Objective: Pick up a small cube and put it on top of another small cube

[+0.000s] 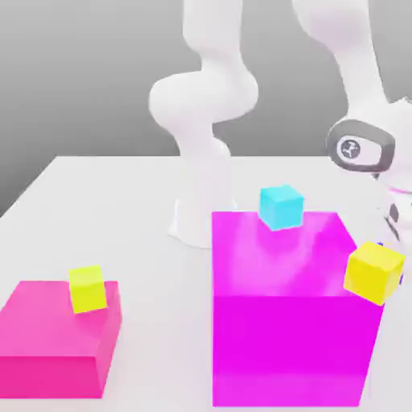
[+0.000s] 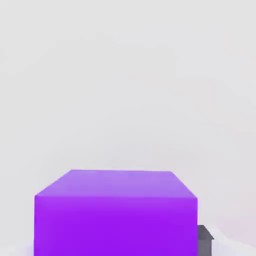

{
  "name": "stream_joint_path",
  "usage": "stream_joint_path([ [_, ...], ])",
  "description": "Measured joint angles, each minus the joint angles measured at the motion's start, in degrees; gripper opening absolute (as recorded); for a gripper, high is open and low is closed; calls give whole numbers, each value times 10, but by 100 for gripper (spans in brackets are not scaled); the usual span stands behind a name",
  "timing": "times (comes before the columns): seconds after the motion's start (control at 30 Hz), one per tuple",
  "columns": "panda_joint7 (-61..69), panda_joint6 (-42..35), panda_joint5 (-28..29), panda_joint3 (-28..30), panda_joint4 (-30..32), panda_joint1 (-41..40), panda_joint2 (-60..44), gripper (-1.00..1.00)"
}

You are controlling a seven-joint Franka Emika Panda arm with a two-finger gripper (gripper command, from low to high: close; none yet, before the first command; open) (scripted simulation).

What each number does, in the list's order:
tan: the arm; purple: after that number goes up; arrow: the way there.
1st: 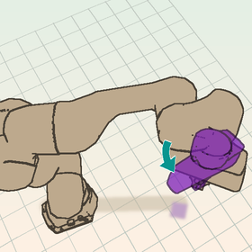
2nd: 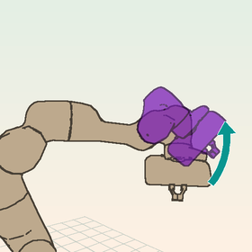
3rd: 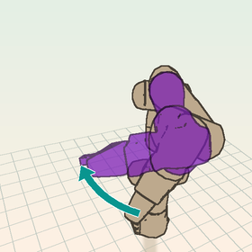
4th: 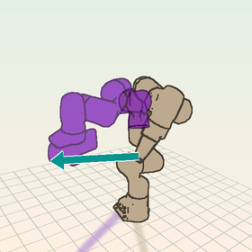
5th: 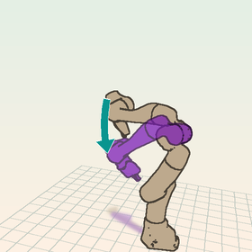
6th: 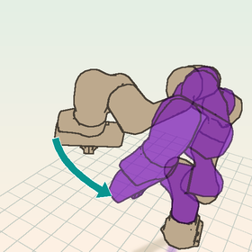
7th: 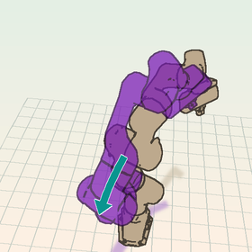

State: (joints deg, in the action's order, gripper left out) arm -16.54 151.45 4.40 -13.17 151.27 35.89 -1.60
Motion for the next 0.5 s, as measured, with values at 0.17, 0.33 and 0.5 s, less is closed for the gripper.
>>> stream_joint_path([
  [0.17,-2,-112,-27,27,-7,-25,104,-100],
  [0.33,-20,-225,-32,55,-13,-57,209,-100],
  [0.5,-37,-324,-34,85,-11,-94,312,-100],
])
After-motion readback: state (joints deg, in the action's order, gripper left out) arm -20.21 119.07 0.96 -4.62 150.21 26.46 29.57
